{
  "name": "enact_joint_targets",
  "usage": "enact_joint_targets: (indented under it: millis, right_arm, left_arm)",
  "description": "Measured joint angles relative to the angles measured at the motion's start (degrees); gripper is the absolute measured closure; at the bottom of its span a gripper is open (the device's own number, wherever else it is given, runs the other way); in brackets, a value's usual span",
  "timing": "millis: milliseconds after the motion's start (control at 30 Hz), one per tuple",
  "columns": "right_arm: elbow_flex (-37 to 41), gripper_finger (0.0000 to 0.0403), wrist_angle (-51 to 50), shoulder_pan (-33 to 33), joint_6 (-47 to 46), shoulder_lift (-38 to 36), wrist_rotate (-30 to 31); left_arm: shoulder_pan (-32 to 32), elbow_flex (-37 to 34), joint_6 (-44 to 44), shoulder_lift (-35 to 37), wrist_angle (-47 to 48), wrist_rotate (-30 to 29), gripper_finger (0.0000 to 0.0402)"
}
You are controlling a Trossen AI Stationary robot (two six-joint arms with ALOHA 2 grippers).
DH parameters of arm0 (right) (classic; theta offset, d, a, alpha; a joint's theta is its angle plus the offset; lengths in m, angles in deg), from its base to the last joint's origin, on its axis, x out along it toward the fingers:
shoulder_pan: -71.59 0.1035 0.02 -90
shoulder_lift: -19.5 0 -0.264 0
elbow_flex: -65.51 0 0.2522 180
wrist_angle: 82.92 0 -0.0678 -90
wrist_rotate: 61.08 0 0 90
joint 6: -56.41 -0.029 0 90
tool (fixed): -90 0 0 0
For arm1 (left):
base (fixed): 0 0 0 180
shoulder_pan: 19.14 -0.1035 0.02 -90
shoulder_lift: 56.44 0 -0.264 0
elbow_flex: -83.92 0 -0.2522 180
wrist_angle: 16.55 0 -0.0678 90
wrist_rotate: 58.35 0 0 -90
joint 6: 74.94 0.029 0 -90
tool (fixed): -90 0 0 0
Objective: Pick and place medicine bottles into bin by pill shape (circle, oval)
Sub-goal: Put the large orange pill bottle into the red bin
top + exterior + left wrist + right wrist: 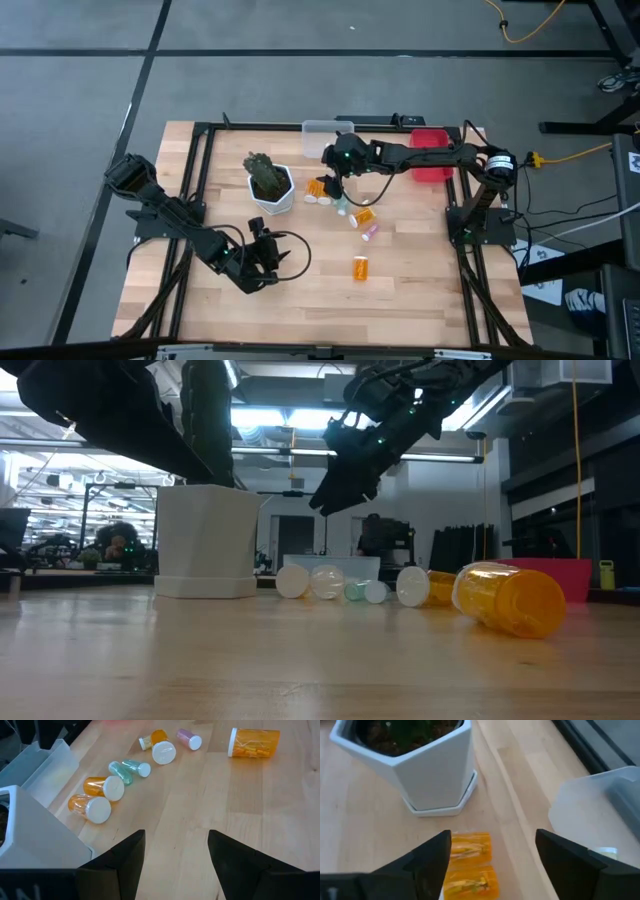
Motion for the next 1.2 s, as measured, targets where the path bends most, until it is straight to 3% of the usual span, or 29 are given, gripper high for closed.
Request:
enact_joint_targets:
  millis: [333,500,767,967,1200]
  right_arm:
    - [0.1,0.0100,-6.3,0.2,-12.0,1.5,0.3]
    - [0.1,0.0100,-5.8,0.4,-24.0,5.4,4.9]
    - [0.1,0.0100,-4.6,0.6,-31.4,10.5,7.0]
    - [0.1,0.0100,-4.5,1.4,-31.3,10.8,7.1]
    - [0.1,0.0100,-4.8,1.9,-15.9,10.1,6.0]
  left_arm:
    - [0.0,0.0,-0.4,0.0,-0.2,0.0,0.0191]
    - [0.0,0.0,-0.4,0.0,-0.6,0.0,0.0191]
    - [0.0,0.0,-0.2,0.0,-0.6,0.0,0.0191]
    - [0.0,0.0,0.0,0.0,-0.4,0.0,0.0191]
    - [0.0,0.0,0.0,0.0,-0.4,0.0,0.0191]
